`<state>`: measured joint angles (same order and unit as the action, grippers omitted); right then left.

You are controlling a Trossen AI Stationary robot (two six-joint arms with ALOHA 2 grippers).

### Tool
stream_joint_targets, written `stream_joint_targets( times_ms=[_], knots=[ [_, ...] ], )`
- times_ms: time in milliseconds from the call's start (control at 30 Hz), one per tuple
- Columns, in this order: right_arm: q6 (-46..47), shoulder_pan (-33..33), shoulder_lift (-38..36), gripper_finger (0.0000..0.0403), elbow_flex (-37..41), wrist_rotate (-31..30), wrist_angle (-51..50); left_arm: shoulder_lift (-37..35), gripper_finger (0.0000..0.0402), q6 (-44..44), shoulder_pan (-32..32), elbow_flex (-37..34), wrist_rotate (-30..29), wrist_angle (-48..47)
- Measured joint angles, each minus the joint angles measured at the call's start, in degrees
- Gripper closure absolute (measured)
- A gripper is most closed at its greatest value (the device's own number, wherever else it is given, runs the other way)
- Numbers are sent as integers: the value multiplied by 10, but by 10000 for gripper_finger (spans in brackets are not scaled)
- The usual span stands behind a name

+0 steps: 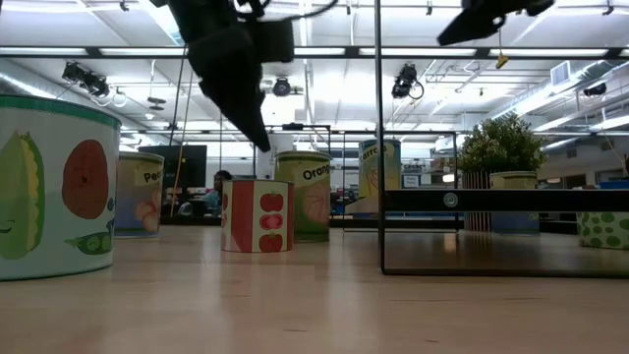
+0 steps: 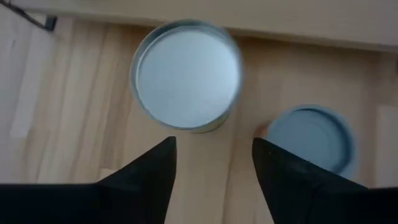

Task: Pick and place cans onto a shelf
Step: Put the canned oranges on the shelf

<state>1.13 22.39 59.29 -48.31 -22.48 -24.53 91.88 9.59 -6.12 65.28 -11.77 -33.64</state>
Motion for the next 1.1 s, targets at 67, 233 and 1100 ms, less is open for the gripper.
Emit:
stream_joint_targets(
  times_ms=[67, 233, 1100],
  knots=[
    [-13, -21, 10, 40, 0, 18, 27, -16, 194, -7, -3, 0, 1, -3],
    [-17, -66, 44, 40, 0, 61, 75, -50, 216, -34, -2, -18, 13, 59],
    [-104, -171, 322, 24, -197, 156, 120, -246, 249, -57, -29, -325, 16, 519]
  ],
)
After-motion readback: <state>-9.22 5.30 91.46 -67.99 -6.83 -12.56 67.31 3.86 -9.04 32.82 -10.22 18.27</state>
